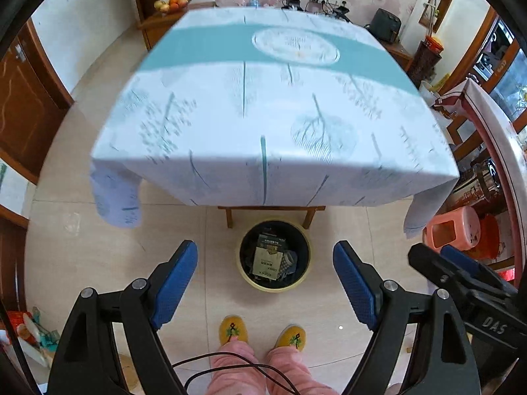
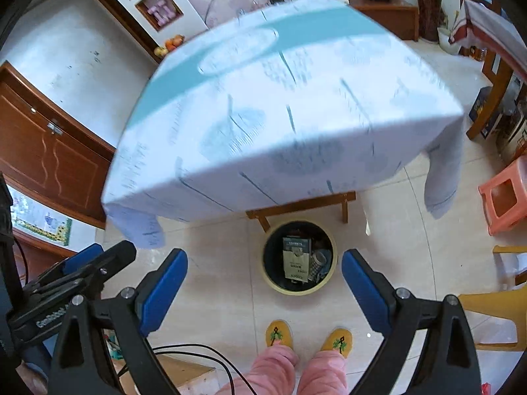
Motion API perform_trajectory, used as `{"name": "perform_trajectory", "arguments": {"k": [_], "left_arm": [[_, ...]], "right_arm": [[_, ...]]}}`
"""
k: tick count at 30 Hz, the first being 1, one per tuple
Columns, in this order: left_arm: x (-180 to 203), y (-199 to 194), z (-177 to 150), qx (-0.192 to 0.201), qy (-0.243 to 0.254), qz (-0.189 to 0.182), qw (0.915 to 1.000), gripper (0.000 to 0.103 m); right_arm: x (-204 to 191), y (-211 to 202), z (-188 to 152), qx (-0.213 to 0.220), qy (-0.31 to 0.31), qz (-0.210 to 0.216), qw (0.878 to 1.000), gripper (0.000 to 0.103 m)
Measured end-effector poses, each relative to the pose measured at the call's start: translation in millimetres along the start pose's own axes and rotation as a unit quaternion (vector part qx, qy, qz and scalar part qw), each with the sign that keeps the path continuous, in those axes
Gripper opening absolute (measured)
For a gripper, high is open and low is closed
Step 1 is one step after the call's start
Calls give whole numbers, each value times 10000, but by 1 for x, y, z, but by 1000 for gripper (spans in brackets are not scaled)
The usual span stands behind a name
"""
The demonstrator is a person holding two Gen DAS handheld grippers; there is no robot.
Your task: Collect trash
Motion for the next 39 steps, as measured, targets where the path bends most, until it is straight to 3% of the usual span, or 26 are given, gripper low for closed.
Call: {"name": "perform_trajectory", "arguments": {"k": [9, 16, 26, 39], "left_arm": [[16, -98, 27, 593, 42, 19, 9982, 83], [25, -145, 35, 976, -146, 104, 9951, 83], [31, -175, 48, 1328, -343, 272, 9902, 83], [39, -182, 55, 1528, -294, 332, 9873, 83]], "right_arm": [[-40, -88, 31, 505, -384, 161, 9979, 96], [-66, -131, 43, 896, -769, 168, 9929, 96], [-74, -160, 53, 1301, -970, 133, 9867, 96], [-69, -161, 66, 1412, -907, 75, 9858, 96]]}}
Point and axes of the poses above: each gripper's, at about its wrist camera, not at the fingertips, and y roughly the way its jaws point, x to its right, z to its top, the point moved 1 cm from there along y, roughly the way its jaws point, and after that the axes turned 4 degrees about x, right-handed, at the moved point
